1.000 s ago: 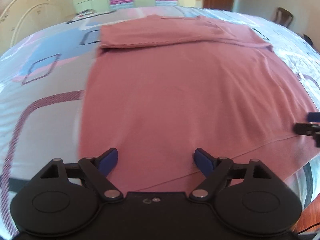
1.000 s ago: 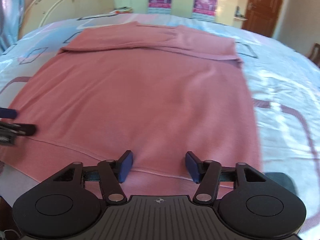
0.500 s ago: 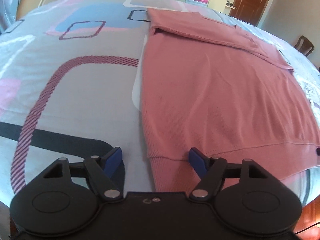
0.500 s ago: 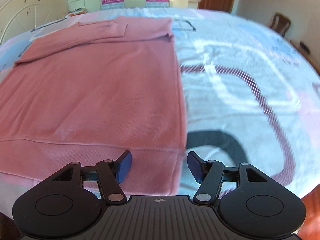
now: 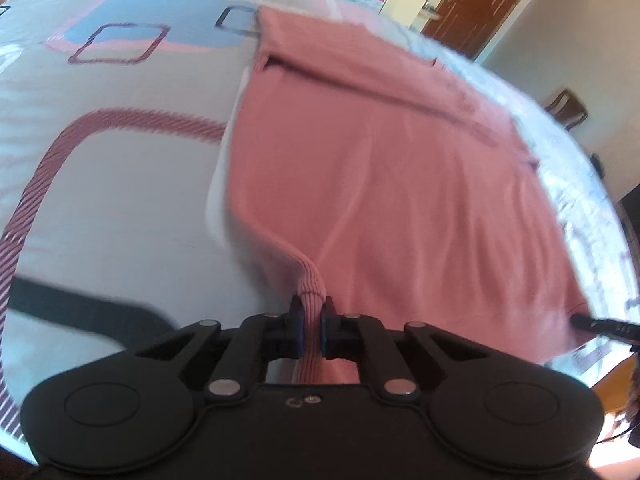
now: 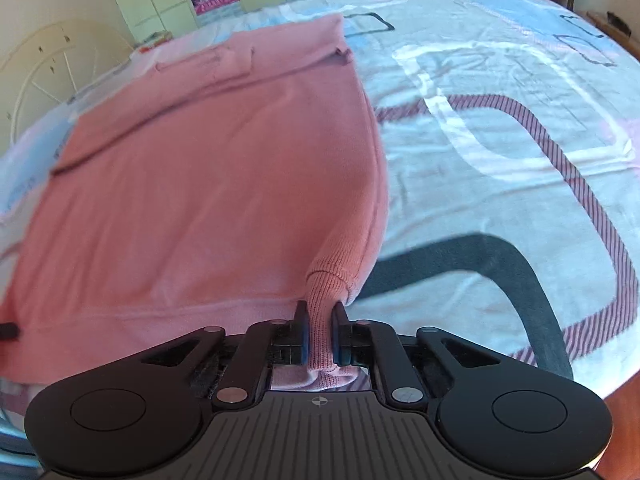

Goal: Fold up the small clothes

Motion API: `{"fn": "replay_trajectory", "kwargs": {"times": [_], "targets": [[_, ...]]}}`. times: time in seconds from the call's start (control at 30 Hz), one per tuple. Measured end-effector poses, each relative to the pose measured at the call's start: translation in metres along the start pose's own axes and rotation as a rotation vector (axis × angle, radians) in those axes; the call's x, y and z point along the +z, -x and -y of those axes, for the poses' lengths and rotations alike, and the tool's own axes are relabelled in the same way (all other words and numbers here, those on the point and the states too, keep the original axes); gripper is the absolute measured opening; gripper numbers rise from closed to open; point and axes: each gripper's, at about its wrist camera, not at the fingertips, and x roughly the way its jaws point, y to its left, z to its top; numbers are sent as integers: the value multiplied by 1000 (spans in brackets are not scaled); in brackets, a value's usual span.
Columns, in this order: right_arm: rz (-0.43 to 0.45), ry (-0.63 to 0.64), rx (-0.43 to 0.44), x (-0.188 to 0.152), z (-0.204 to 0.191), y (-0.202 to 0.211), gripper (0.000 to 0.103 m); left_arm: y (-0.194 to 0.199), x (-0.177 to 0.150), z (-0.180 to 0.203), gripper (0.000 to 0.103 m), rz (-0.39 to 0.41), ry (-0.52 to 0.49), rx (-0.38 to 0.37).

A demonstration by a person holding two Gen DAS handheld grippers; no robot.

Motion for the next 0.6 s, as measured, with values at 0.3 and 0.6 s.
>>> {"fn": "replay_trajectory", "kwargs": {"times": [0.3,0.6], "targets": [[142,-60,164,96,1,16,10,8,96,21,6,178,55,-96],[200,-147,227,245,3,-59,9,-56,225,31,6,303,131,-69]]}}
